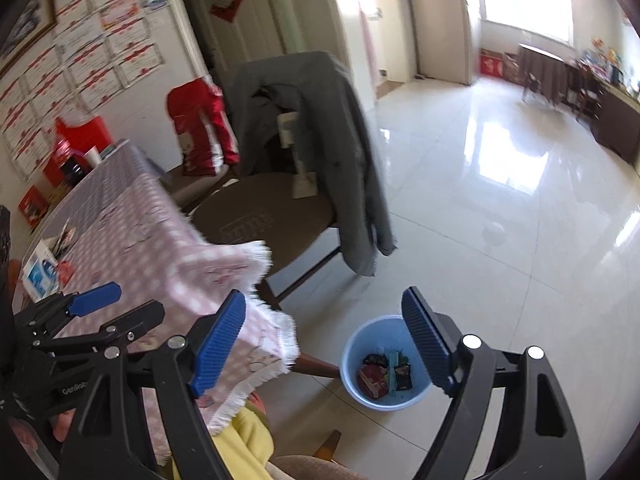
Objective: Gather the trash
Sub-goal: 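Move both open tools back over the trash on the table, then grasp the red wrapper with the right tool while the left tool grasps the green-white sachet, then carry the red wrapper and sachet to the blue bucket and open both tools, then move both open tools back over the table trash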
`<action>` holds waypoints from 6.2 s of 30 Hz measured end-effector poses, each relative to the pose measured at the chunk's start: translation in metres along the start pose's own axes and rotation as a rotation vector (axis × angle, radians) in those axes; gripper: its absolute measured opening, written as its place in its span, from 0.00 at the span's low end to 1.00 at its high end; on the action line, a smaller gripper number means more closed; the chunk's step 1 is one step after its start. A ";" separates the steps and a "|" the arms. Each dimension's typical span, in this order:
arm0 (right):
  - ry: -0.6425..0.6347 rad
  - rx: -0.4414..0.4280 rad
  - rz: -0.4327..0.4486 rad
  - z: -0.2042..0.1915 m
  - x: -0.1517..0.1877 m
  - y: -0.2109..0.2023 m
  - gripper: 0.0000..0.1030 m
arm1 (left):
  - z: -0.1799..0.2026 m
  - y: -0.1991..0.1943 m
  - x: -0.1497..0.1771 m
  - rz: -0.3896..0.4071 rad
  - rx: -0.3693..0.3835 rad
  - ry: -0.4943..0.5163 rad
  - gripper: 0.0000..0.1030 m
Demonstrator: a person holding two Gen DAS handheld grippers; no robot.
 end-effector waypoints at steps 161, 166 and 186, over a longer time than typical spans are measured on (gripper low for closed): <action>0.234 0.218 -0.143 0.160 0.047 0.033 0.31 | 0.114 0.115 -0.014 -0.228 0.194 0.195 0.81; 0.181 0.196 -0.195 0.139 0.046 0.055 0.34 | 0.095 0.105 -0.015 -0.204 0.138 0.153 0.82; 0.080 0.159 -0.196 0.064 0.028 0.052 0.80 | 0.037 0.046 -0.021 -0.079 0.131 0.047 0.82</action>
Point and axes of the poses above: each gripper's, at about its wrist camera, not at the fingertips, and y roughly the way its jaws point, z to its right, x to its underside, the point moved 6 cm from there along y, roughly the way its jaws point, and after that the axes turned 12 degrees about x, right-handed, at the moved point
